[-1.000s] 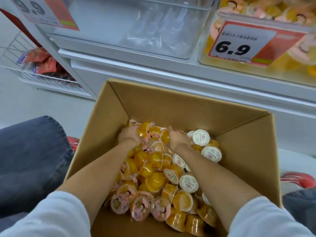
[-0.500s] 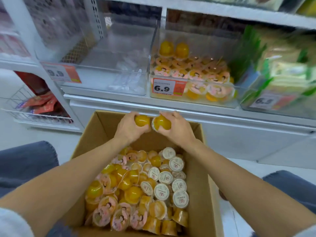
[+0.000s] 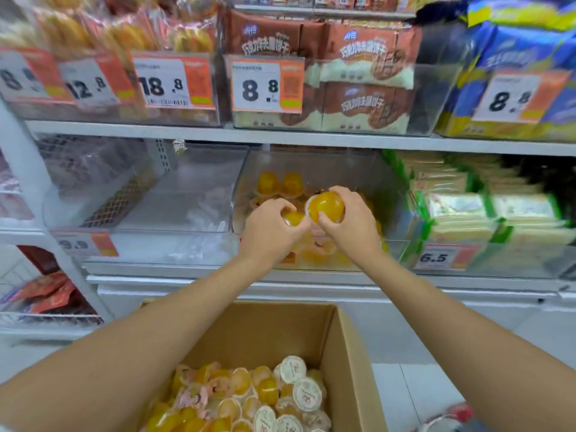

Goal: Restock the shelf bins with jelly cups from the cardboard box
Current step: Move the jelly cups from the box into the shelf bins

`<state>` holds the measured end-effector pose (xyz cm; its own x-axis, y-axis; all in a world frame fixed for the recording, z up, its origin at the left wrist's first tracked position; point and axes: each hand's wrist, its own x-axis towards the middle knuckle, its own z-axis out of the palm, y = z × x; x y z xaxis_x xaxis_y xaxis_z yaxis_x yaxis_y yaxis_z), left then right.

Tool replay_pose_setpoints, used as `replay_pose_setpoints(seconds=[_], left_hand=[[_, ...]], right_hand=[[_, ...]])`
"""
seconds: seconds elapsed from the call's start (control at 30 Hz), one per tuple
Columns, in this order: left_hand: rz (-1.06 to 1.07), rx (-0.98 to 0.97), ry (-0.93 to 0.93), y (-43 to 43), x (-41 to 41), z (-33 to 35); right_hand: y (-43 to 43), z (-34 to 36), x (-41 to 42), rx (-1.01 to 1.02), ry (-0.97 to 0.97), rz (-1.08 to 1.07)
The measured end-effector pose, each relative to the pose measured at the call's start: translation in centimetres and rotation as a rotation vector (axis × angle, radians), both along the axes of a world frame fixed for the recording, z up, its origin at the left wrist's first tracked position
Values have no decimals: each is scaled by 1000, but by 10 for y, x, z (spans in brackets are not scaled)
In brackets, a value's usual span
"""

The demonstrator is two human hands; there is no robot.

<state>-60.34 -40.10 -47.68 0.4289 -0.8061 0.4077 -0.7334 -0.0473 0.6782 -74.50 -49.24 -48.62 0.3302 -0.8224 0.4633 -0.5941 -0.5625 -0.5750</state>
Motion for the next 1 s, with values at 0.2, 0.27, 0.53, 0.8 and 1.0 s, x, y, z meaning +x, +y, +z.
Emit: replay_pose_setpoints(seconds=[0.2,0.27,0.53,0.8,1.0], left_hand=[[-41,110,211,-79,-11,16],[5,104,299,-107,-1,16],[-36,197,166,-188,13,-4],[-68,6,-160,-223,31,-41],[57,114,-407,-223,44,-54]], right_hand=[[-75,-4,1,49,7,-83],[-91,-2,3,75,-1,-92],[-146,4,14,155,216,-133],[-171,-30,23,93,391,-117],[-170,-27,19,90,245,-123]])
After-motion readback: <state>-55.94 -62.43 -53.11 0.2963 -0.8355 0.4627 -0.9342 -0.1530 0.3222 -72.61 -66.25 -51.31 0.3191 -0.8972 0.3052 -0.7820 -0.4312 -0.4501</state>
